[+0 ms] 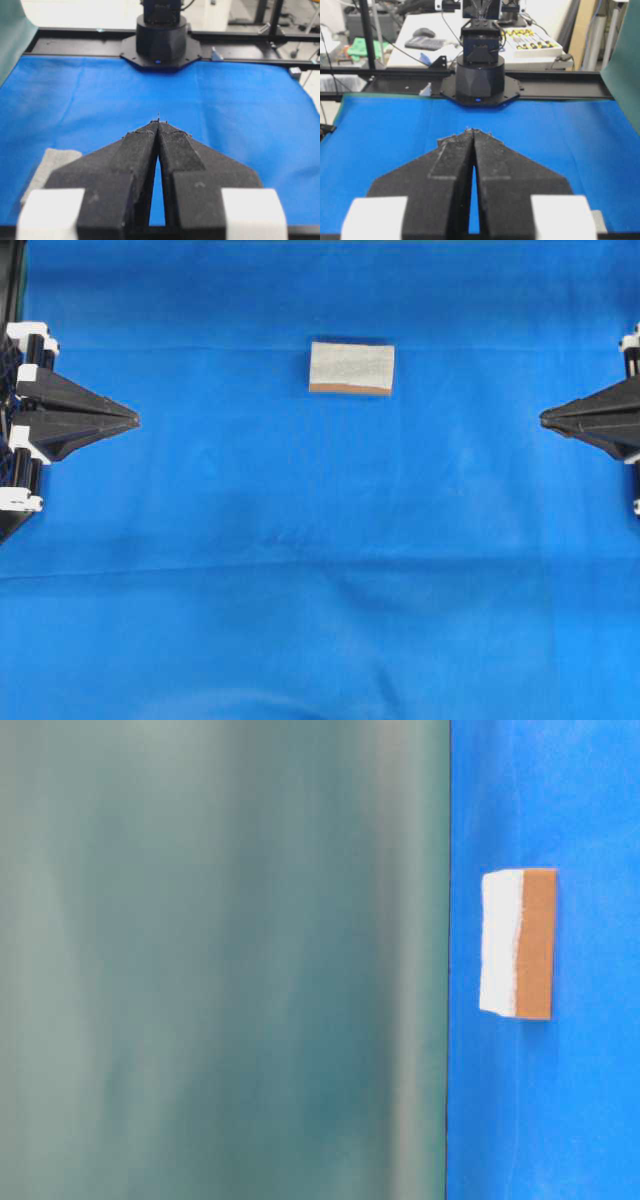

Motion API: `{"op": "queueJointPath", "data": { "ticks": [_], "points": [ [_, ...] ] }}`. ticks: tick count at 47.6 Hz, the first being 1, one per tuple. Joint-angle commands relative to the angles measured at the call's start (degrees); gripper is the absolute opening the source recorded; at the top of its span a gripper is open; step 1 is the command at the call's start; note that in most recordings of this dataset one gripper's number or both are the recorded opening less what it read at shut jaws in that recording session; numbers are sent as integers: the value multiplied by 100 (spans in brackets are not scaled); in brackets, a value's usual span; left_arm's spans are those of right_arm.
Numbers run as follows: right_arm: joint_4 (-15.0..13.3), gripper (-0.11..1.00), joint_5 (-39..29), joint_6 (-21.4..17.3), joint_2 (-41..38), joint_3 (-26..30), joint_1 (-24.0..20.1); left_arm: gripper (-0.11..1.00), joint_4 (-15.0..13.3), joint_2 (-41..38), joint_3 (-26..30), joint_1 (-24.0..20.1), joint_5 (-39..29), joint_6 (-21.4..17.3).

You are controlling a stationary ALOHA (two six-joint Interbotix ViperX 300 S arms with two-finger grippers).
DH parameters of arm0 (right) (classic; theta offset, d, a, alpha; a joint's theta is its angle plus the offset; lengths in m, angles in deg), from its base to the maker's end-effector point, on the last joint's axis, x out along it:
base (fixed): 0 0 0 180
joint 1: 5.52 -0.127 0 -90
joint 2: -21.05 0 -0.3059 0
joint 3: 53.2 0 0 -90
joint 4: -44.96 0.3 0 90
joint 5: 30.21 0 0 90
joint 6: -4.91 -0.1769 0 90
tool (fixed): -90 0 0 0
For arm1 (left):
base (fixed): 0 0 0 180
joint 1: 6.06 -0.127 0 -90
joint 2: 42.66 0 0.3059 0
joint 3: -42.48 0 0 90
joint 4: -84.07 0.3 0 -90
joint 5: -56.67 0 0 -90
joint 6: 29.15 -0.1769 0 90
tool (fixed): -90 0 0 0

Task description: Hand over the sponge with the left arm and wipe it with the right arm.

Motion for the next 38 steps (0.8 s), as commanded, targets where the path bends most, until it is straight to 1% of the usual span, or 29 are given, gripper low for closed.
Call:
{"op": "queueJointPath", "data": {
  "ticks": [1,8,15,19,25,32,34,38],
  "points": [
    [0,0,35,88,-44,158,0,0,-97,9,158,-44,44,-62],
    [-62,0,-44,79,-123,176,9,0,-97,-62,158,-62,97,-211],
    [-62,0,-132,79,-114,211,9,0,-97,-369,202,-211,387,-457],
    [-62,0,-229,79,-114,229,9,0,-97,-677,281,-413,554,-554],
    [-53,0,-246,79,-114,229,9,0,-105,-1274,519,-879,571,-589],
    [-62,0,-246,79,-123,237,9,1,-105,-2013,826,-1204,598,-624],
    [-62,0,-246,79,-123,237,9,5,-105,-2241,914,-1283,598,-650],
    [-62,0,-246,70,-132,237,9,24,-105,-2769,1187,-1380,536,-773]
  ]
}}
